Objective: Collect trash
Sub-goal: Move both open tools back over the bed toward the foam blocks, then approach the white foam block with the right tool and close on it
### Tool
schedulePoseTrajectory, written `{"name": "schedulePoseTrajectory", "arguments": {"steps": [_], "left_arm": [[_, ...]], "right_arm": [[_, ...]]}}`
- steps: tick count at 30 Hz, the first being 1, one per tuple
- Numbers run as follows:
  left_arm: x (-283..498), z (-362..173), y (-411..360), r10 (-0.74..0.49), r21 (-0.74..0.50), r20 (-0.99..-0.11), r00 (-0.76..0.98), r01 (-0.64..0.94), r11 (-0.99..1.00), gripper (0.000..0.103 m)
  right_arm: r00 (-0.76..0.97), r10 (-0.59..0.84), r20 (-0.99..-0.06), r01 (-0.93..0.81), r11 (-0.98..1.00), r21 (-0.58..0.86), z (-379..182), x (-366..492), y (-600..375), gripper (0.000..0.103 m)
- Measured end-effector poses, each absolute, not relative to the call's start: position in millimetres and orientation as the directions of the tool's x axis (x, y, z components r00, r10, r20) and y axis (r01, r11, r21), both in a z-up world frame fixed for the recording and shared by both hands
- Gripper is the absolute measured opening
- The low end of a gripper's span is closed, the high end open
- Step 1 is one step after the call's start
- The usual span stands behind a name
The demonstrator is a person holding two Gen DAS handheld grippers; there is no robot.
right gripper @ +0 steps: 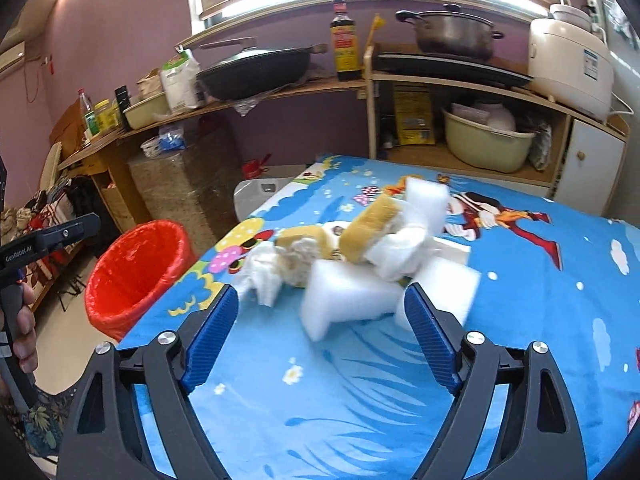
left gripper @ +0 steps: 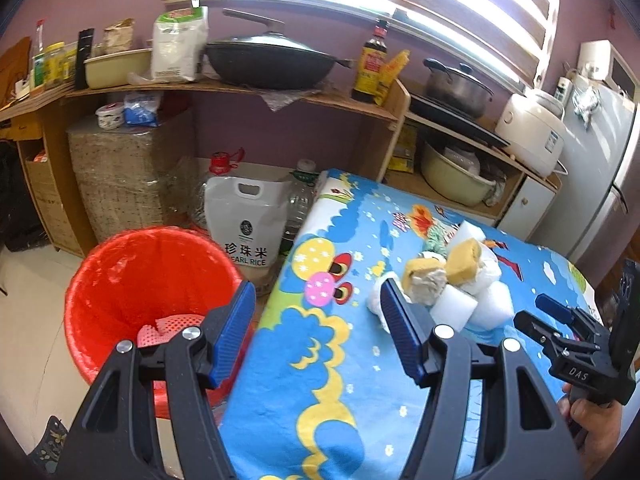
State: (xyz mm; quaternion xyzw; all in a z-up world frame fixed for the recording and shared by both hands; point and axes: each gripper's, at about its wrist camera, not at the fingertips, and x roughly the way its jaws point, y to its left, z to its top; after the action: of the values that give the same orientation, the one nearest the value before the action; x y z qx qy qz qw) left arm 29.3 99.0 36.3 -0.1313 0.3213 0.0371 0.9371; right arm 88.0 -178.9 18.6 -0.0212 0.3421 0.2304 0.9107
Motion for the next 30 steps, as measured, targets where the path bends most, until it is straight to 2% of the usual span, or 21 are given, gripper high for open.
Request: {"name": "schedulePoseTrajectory", "arguments": {"steps": [18,30], "left_arm": [[71,10,21,-0.047,-0.127,-0.647,0.761,-0.047,0.991,0.063],[95,-17,-16,-0.11,-0.125,-0.687,0.719,0.033,0.992,0.063]], "right_arm": [[0.685,0.318,-0.655,-0.325,0.939,0.115,-7,112,-214,0.084],[0.682,0.271,-0.679,-0.254,0.959,0.127,-28,136,-233,0.084]]}}
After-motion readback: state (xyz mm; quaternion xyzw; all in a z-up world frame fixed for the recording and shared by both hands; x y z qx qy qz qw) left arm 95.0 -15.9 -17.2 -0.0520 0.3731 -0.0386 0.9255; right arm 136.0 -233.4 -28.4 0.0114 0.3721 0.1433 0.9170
